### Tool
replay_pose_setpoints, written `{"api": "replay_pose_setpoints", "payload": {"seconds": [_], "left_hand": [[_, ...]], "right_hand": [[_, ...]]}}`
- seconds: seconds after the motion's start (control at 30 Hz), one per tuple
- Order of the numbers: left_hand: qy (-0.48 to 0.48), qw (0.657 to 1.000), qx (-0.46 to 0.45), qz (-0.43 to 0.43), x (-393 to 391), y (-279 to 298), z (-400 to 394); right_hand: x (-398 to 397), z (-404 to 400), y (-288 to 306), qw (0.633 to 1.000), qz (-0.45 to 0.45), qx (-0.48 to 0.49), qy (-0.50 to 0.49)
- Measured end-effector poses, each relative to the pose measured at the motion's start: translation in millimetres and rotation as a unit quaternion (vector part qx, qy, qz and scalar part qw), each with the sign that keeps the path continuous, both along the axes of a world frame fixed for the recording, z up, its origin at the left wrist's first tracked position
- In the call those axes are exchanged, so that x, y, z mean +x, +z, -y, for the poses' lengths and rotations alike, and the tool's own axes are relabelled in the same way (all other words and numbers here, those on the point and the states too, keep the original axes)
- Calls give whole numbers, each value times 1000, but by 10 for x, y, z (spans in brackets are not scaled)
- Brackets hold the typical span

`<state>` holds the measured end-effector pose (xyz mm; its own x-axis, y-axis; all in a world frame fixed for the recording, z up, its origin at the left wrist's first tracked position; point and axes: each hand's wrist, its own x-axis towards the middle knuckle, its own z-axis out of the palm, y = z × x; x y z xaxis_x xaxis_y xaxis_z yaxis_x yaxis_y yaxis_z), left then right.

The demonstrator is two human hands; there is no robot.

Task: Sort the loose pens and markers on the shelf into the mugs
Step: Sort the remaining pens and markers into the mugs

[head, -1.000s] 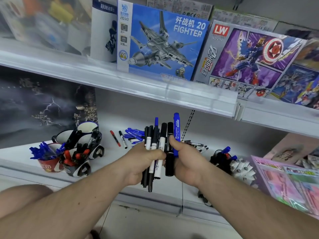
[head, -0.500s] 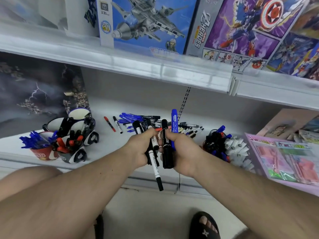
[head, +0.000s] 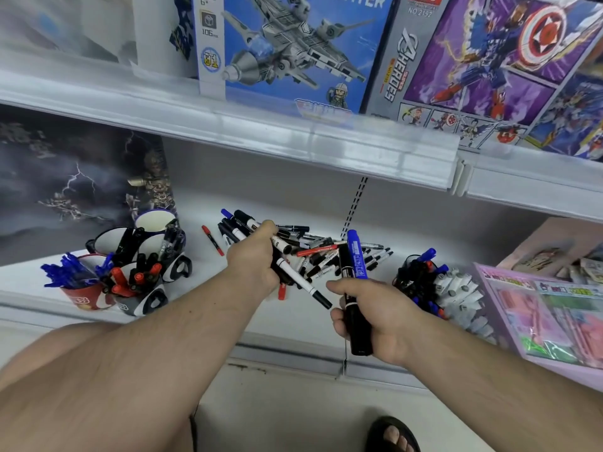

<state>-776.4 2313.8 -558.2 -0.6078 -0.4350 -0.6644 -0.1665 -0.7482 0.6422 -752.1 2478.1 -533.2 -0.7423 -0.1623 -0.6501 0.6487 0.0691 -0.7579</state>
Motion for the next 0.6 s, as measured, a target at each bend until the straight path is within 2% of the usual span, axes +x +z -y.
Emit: {"api": "replay_pose_setpoints", "payload": {"seconds": [0.1, 0.23, 0.3, 0.47, 0.6], "left_hand": [[-7, 1000, 8, -18, -24, -13, -59], [-115, 989, 40, -89, 63, -13, -332], [-175, 979, 16, -103, 97, -16, -424], [-234, 965, -60, -98, 90, 26, -225], [-337, 927, -124, -107, 165, 8, -187]], "right_hand": [[42, 51, -2, 999, 0, -43, -1], [53, 142, 7, 996, -13, -84, 4], [42, 147, 12, 995, -17, -95, 15], [-42, 28, 81, 993, 5, -111, 34], [-131, -74, 113, 992, 7, -120, 45]]}}
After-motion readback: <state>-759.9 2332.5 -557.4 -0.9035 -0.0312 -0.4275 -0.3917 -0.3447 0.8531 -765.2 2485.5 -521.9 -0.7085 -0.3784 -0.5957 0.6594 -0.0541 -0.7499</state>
